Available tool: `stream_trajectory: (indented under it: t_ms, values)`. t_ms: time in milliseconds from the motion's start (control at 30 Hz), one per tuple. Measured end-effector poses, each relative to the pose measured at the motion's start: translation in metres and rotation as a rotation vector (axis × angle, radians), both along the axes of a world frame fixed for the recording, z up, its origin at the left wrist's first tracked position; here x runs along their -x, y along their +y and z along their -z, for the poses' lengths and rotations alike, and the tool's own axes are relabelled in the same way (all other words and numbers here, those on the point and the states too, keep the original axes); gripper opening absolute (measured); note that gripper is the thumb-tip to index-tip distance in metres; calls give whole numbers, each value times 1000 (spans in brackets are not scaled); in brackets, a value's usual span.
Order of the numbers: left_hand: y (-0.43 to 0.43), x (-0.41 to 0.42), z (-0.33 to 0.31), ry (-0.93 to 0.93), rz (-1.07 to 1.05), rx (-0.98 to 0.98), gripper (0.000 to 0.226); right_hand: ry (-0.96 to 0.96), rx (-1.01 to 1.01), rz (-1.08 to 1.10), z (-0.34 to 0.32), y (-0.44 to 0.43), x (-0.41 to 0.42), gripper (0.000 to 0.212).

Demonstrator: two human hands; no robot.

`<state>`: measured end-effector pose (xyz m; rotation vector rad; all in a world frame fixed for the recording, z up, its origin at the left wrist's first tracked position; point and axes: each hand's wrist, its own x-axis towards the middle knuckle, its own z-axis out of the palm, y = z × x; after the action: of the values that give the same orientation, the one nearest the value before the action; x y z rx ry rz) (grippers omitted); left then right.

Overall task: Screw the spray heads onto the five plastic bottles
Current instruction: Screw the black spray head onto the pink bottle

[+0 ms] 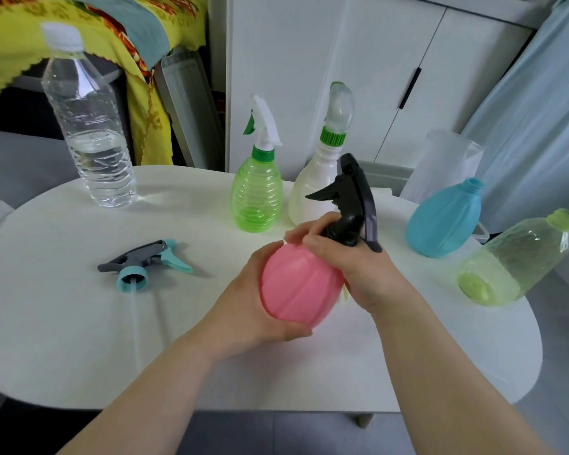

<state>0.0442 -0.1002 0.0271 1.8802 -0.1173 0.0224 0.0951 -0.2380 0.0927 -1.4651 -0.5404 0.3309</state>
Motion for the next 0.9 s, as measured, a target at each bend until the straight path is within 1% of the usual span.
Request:
stream_trajectory:
  t_ms: [33, 100, 167, 233, 333, 467, 533, 633, 733, 800, 900]
  values:
    - [-2, 0, 1, -8, -23, 1, 91, -13, 0, 28, 1, 2, 1, 20]
    - [-7, 1, 4, -33, -81, 3, 85, -50, -5, 139, 2, 8, 3, 25]
    - [-10, 0, 7, -55, -128, -16, 87, -73, -14, 292, 4, 14, 6, 35]
    - [-11, 0, 8, -68, -145, -46, 88, -91, 18, 453, 7, 19, 8, 39]
    - [-12, 0, 8, -78, -136, -71, 88, -57, 10, 594, 8, 22, 12, 35]
    - [-11, 3, 7, -84, -126, -85, 89, -21, 15, 692, 7, 25, 17, 22]
    - [-11, 4, 6, -85, -114, -86, 90, -5, 19, 717, 7, 25, 18, 11]
    - [-13, 5, 6, -80, -120, -95, 93, 10, 42, 702, 6, 23, 16, 15]
    - [-13, 3, 8, -78, -161, -96, 98, 3, 90, 566, 2, 19, 13, 11]
    - [-10, 0, 10, -79, -200, -105, 104, -41, 144, 487, 3, 12, 14, 15]
    - [-8, -2, 10, -67, -168, -110, 114, -90, 206, 443, 2, 3, 17, 15]
